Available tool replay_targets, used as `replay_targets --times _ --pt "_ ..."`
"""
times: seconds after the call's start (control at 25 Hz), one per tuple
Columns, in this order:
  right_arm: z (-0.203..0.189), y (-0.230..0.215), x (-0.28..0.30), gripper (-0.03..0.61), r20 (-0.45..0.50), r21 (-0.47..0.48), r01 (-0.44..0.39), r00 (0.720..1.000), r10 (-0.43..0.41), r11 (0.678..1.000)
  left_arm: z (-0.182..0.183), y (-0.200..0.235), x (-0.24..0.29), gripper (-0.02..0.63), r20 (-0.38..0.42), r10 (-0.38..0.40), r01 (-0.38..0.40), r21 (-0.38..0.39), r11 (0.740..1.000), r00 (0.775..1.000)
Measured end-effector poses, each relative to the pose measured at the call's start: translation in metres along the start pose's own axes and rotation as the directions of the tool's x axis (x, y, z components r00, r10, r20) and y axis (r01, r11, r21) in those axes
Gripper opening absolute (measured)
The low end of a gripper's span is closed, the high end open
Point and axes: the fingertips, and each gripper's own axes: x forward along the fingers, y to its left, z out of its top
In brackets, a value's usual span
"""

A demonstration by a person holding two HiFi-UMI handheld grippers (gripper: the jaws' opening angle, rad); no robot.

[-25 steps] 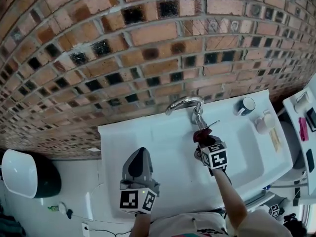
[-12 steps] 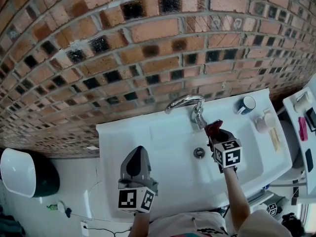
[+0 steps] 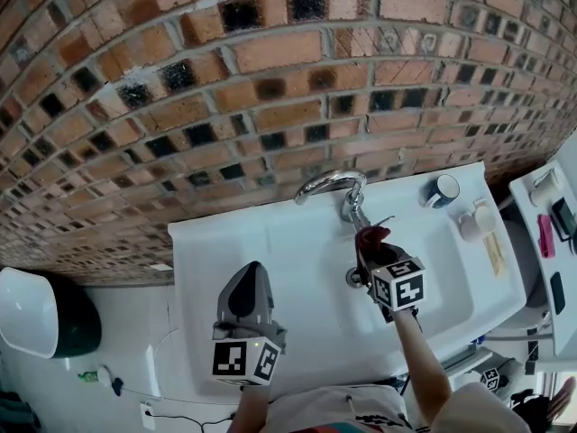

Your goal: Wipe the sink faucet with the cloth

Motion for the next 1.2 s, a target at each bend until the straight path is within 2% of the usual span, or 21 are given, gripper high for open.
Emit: replay_targets --times 0.12,0.24,0.36,0.6,0.72,0.96,1.2 --pt "-0.005 0.033 0.031 0.052 -0.050 -0.029 -0.071 0.996 0.069 0.997 0.001 -0.002 -0.001 0.005 0.003 -0.002 0.002 0.004 1.000 1.000" --pt "0.004 0.038 0.047 0.051 -0.052 0.037 -0.079 0.995 0.081 0.996 0.003 0.006 -0.005 0.005 0.002 0.017 -0.017 0.009 1.000 1.000" --pt "0.007 0.039 0.051 0.051 -0.064 0.058 -0.082 0.994 0.086 0.995 0.004 0.017 -0.008 0.005 0.005 0.046 -0.046 0.007 0.999 0.999" --pt "0.038 0.039 0.048 0.051 -0.003 0.048 -0.087 0.996 0.087 0.995 0.004 0.025 -0.007 0.005 0.008 0.057 -0.057 -0.001 0.998 0.998" --pt "0.053 0.039 0.055 0.049 0.006 0.100 -0.116 0.993 0.116 0.988 0.003 0.020 -0.006 0.005 0.010 0.047 -0.047 -0.007 0.999 0.999" --pt "0.067 0.021 0.048 0.049 0.030 0.073 -0.036 0.999 0.034 0.997 0.006 0.025 -0.009 0.005 0.019 0.054 -0.054 -0.007 0.999 0.998" --pt "0.070 0.013 0.041 0.049 0.027 0.026 -0.007 1.000 0.006 1.000 0.006 0.027 -0.010 0.005 0.024 0.062 -0.061 -0.013 0.998 0.998"
